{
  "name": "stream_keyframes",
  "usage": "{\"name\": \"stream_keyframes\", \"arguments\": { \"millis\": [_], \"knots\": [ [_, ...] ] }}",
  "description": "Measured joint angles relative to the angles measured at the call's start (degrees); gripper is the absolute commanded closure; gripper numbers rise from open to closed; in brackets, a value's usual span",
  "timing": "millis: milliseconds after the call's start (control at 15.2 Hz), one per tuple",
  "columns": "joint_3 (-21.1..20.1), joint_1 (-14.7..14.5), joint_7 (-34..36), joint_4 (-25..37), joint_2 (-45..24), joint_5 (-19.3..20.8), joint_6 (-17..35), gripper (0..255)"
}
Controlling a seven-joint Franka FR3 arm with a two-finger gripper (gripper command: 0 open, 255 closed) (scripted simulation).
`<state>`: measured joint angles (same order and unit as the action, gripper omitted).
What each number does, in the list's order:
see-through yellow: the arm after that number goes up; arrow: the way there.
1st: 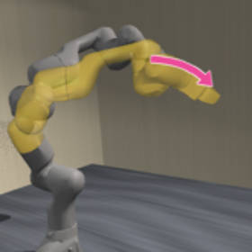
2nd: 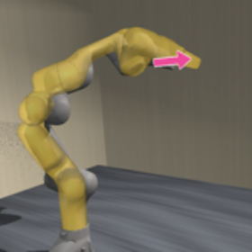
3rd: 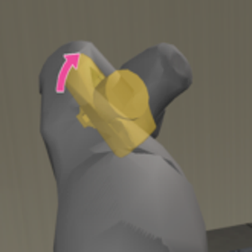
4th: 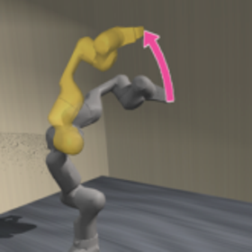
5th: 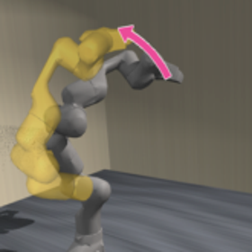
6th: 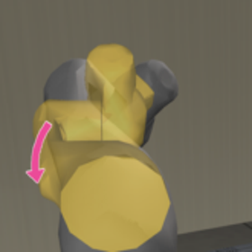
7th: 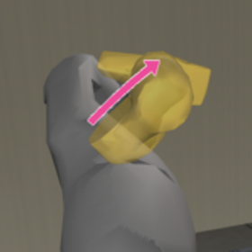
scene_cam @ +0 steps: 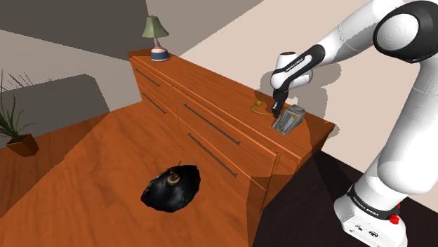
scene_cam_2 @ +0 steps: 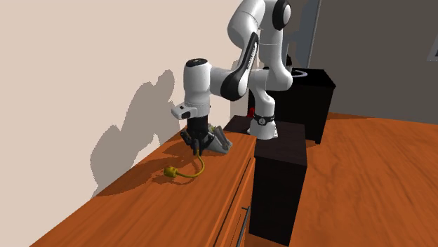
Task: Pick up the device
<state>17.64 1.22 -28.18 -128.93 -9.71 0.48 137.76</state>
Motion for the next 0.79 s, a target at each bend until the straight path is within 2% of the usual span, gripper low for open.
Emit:
{"name": "stream_keyframes", "arguments": {
  "millis": [792],
  "knots": [
    [0.36, -0.48, 1.27, 2.69, 5.91, 2.19, -8.36, 255]
  ]
}}
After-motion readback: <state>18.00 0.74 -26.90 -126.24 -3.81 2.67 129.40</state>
